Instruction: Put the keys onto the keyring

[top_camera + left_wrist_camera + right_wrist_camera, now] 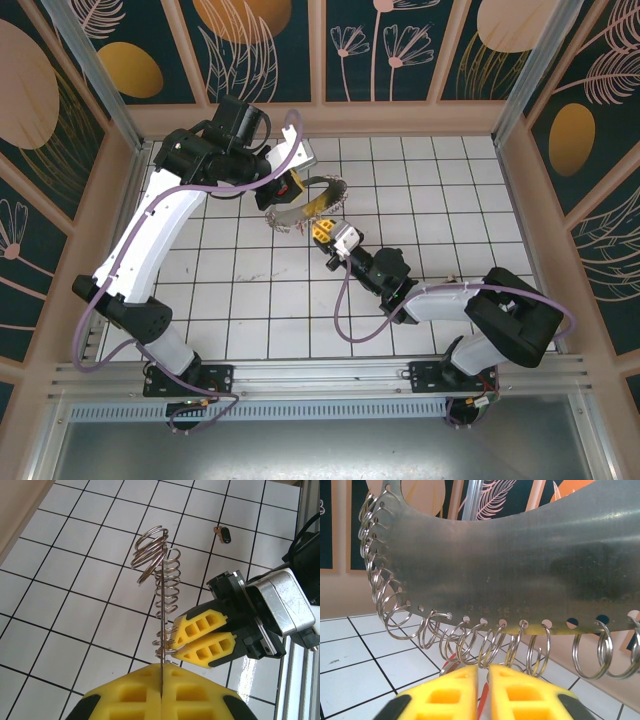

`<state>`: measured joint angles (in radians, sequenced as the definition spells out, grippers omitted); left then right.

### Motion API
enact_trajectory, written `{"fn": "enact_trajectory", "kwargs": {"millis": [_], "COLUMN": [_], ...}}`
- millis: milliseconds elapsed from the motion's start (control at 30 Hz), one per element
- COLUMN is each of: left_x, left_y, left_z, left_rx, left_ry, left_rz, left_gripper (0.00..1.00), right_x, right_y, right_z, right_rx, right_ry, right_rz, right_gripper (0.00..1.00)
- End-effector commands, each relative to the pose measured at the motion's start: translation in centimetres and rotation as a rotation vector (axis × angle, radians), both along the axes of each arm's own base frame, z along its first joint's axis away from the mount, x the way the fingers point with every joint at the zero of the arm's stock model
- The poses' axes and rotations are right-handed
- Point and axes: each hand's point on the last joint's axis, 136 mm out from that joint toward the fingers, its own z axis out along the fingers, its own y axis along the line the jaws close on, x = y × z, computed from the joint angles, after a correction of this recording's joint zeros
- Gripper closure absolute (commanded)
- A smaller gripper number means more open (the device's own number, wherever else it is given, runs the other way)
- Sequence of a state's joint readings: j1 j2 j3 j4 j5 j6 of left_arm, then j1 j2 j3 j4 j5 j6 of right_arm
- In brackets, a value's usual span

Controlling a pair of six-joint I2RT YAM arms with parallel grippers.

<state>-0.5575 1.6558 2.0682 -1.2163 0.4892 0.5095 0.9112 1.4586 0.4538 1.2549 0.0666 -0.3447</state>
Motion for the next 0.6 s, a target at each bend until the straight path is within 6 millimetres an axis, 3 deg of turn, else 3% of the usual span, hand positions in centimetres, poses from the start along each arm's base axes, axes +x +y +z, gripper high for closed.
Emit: {"fn": "enact_trajectory", "kwargs": {"millis": [0,567], "left_x": [-0.81,-0.77], "left_y": [0.12,0.05], "left_z": [1.17,1.08], "left_rx": [-0.023,-0.022], "left_ry": [-0.027,-0.025], "left_rz": [-0.016,-0.015], "left_gripper": [0.98,0.98], "right_x": [0.11,0.53], "right_y": [0.25,0.43], "right_z": [2.46,3.02], "right_rx": [0.061,0.075], "right_ry": [-0.058,-0.073], "right_rz": [-0.008,-0.023], "right_gripper": [0.88,0.86]}}
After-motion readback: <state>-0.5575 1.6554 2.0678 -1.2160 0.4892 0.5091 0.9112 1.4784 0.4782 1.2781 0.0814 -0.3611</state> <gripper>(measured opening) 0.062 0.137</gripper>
